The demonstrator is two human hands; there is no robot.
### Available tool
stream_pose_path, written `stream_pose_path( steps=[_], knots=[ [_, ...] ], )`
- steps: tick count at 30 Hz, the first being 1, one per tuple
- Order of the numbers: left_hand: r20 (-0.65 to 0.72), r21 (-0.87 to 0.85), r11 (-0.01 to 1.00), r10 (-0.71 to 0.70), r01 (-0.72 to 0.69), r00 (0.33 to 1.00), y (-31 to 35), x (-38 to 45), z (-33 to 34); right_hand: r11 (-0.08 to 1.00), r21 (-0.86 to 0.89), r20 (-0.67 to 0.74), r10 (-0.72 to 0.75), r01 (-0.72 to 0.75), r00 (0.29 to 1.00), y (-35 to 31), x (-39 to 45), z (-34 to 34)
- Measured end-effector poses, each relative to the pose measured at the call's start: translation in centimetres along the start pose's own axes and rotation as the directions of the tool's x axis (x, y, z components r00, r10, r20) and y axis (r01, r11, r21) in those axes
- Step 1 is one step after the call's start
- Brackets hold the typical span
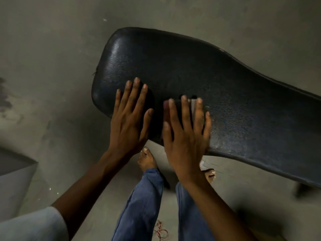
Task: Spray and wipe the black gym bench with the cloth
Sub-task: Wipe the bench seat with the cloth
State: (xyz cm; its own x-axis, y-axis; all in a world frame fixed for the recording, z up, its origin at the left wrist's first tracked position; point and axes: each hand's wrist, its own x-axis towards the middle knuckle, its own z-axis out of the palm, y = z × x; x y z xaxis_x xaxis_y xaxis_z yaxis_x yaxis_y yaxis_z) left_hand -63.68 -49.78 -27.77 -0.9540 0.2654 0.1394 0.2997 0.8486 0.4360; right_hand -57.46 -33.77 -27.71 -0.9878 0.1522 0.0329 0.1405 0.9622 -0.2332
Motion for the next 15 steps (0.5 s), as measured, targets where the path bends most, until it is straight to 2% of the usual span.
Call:
stream_pose_path(
  steps=[4,7,8,9,11,13,15],
  knots=[
    [-0.051,0.011,0.998,-0.068,0.068,0.996,-2.0,-0.2,-0.9,0.988,0.015,0.055,-0.152,0.151,0.987,-3.6,0.1,0.6],
    [-0.029,0.025,0.996,-0.086,0.087,0.996,-3.7,-0.5,-1.7,0.946,-0.023,0.089,-0.321,0.324,0.943,-0.9,-1.9,0.2],
    [-0.024,0.014,0.997,-0.082,0.082,0.996,-3.8,-0.6,-1.7,0.94,-0.04,0.103,-0.333,0.338,0.937,0.4,-2.0,-0.3],
    [-0.024,0.003,0.997,-0.081,0.081,0.996,-3.8,-0.5,-1.7,0.948,-0.055,0.116,-0.305,0.313,0.945,1.5,-1.6,-0.6],
    [-0.05,-0.005,0.996,-0.094,0.093,0.994,-3.6,-0.5,-1.3,0.981,-0.082,0.1,-0.166,0.174,0.981,1.8,0.2,-0.9],
    [-0.083,-0.044,0.993,-0.116,0.112,0.99,-3.4,-0.4,-1.0,0.997,-0.067,0.051,-0.042,0.045,0.998,-0.9,2.7,-0.4],
    [-0.106,-0.142,0.979,-0.159,0.143,0.982,-3.3,-0.4,-1.0,0.999,-0.007,0.03,-0.051,0.051,0.998,-4.9,4.9,0.6]
  ],
)
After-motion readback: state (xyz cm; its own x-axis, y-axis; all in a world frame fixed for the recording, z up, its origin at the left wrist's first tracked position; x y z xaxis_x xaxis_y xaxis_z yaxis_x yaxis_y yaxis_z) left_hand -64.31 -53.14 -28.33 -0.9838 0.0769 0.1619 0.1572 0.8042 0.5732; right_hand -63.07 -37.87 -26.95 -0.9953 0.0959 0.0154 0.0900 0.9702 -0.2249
